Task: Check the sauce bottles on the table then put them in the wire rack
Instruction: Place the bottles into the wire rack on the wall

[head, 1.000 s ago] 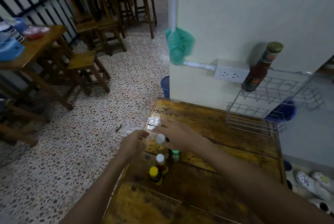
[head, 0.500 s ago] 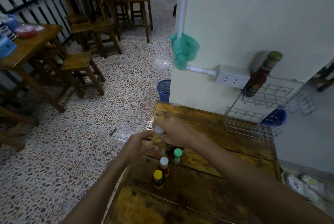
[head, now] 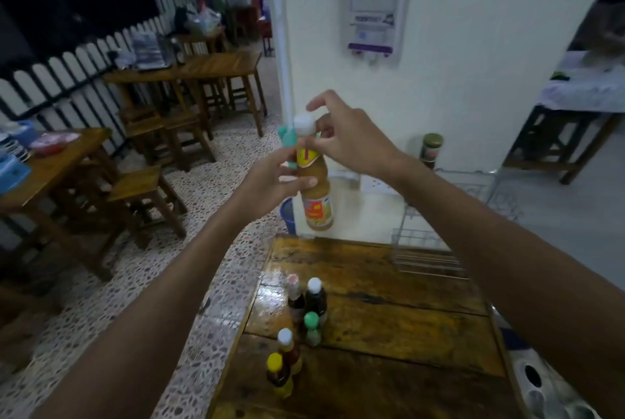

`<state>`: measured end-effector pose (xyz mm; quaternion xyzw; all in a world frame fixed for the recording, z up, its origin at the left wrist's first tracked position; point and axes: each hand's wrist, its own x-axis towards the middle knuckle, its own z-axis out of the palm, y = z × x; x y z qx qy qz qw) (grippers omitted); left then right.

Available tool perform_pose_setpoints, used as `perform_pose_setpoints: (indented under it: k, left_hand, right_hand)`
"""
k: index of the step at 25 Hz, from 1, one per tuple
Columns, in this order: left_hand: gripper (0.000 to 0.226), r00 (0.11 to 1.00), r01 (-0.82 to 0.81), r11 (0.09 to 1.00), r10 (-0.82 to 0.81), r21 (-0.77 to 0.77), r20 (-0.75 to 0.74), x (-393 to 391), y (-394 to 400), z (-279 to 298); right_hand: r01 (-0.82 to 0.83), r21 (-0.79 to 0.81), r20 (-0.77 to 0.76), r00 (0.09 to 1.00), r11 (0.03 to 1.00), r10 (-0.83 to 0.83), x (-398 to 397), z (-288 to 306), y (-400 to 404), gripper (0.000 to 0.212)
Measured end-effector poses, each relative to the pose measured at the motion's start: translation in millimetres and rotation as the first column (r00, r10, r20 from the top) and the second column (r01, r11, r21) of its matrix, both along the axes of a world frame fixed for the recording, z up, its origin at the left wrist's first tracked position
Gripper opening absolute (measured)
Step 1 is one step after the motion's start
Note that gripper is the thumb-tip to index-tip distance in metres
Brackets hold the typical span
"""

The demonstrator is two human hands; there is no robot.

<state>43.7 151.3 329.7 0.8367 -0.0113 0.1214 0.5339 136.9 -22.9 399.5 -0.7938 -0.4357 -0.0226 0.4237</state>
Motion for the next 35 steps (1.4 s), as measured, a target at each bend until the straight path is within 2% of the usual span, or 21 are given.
perform_pose_setpoints:
  k: [4, 5, 7, 9, 10, 12, 15, 19, 23, 31, 35]
  left_hand:
    - [0.044, 0.997, -0.035, 0.999, 0.035, -0.004, 0.065, 73, -78, 42]
    - [0.046, 0.995, -0.055, 0.998, 0.055, 0.001, 0.085, 88, -99, 47]
    - [0.049, 0.989, -0.077, 0.996, 0.07, 0.052, 0.128, 118, -138, 53]
    - [0.054, 0.986, -0.078, 0.991, 0.06, 0.112, 0.156, 143, -176, 53]
    - [0.056, 0.985, -0.081, 0.988, 0.059, 0.129, 0.163, 154, -196, 51]
    - [0.056, 0.983, -0.1, 0.981, 0.071, 0.168, 0.171, 175, -230, 46]
    - [0.055, 0.99, -0.086, 0.971, 0.058, 0.221, 0.131, 203, -261, 31]
    - [0.047, 0.992, -0.121, 0.918, 0.099, 0.379, 0.077, 235, -271, 0]
    - [0.04, 0.977, -0.211, 0.75, 0.171, 0.627, 0.124, 255, -265, -7]
    - [0.044, 0.978, -0.207, 0.661, 0.159, 0.721, 0.135, 277, -241, -28]
    - [0.058, 0.979, -0.201, 0.643, 0.163, 0.739, 0.124, 279, -236, -39]
  right_hand:
    - [0.205, 0.129, 0.027, 0.977, 0.97, -0.21, 40, 29, -80, 0.035]
    - [0.256, 0.111, 0.058, 0.963, 0.96, -0.263, 51, 25, -103, 0.03]
    - [0.36, -0.036, 0.129, 0.927, 0.932, -0.352, 73, 1, -150, 0.027]
    - [0.376, -0.179, 0.08, 0.927, 0.909, -0.368, 87, -27, -190, 0.038]
    - [0.361, -0.189, 0.021, 0.931, 0.913, -0.364, 91, -38, -206, 0.046]
    - [0.396, -0.155, -0.044, 0.913, 0.905, -0.406, 98, -54, -228, 0.059]
    - [0.483, -0.094, -0.031, 0.873, 0.871, -0.487, 117, -77, -243, 0.062]
    - [0.453, -0.086, -0.124, 0.879, 0.887, -0.461, 154, -117, -250, 0.055]
    - [0.429, -0.078, -0.186, 0.881, 0.9, -0.436, 178, -149, -245, 0.056]
    - [0.397, -0.073, -0.233, 0.885, 0.915, -0.403, 200, -187, -228, 0.055]
    - [0.397, -0.094, -0.227, 0.884, 0.913, -0.408, 202, -200, -223, 0.053]
